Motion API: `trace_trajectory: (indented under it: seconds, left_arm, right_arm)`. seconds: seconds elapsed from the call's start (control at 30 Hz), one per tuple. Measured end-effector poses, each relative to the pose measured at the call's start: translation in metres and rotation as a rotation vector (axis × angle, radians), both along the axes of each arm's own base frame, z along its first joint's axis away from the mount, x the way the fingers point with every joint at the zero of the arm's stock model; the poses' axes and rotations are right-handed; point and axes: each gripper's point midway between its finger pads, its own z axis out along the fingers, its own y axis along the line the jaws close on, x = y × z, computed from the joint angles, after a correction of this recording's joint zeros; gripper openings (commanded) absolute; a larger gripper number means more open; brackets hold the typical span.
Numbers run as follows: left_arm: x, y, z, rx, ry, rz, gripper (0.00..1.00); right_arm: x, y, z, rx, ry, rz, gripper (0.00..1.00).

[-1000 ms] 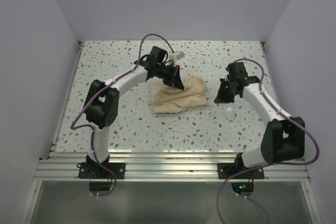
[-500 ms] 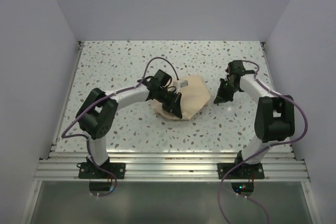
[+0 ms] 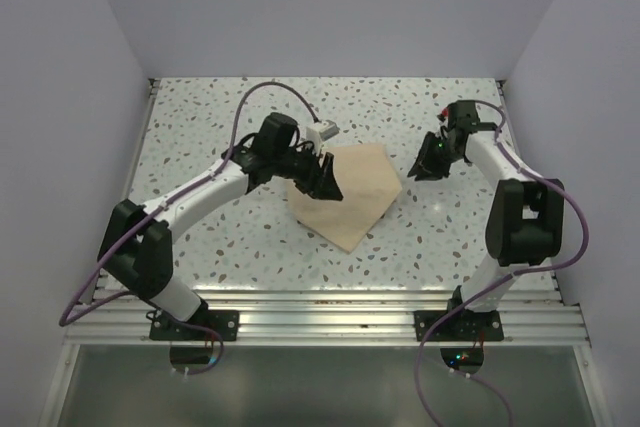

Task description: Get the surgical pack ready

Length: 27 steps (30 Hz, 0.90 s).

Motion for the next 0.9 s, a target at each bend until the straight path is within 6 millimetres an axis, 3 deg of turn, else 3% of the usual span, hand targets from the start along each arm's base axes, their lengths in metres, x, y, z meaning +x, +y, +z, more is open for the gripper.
trace_trajectory:
  seconds: [0.07, 0.13, 0.27, 0.47, 0.7, 0.9]
  left_arm:
    - [0.018, 0.007, 0.010, -0.027, -0.032, 0.052, 0.50]
    - [0.036, 0.013, 0.007, -0.036, -0.018, 0.095, 0.44]
    - [0.060, 0.015, -0.028, -0.022, 0.077, 0.137, 0.38]
    - [0.056, 0.015, -0.083, 0.019, 0.243, 0.146, 0.30]
    - [0.046, 0.046, -0.107, 0.056, 0.337, 0.213, 0.29]
    - [0.049, 0.062, -0.090, 0.109, 0.256, 0.260, 0.39]
  right_arm:
    - [0.009, 0.009, 0.008, 0.055, -0.039, 0.010, 0.28]
    - [0.018, 0.025, 0.016, 0.136, -0.073, 0.028, 0.22]
    - [0.035, 0.051, 0.021, 0.265, -0.109, 0.060, 0.15]
    - [0.042, 0.075, 0.002, 0.406, -0.060, 0.088, 0.08]
    - [0.011, 0.073, -0.029, 0.407, 0.043, 0.100, 0.04]
    - [-0.026, 0.059, -0.031, 0.313, 0.091, 0.117, 0.06]
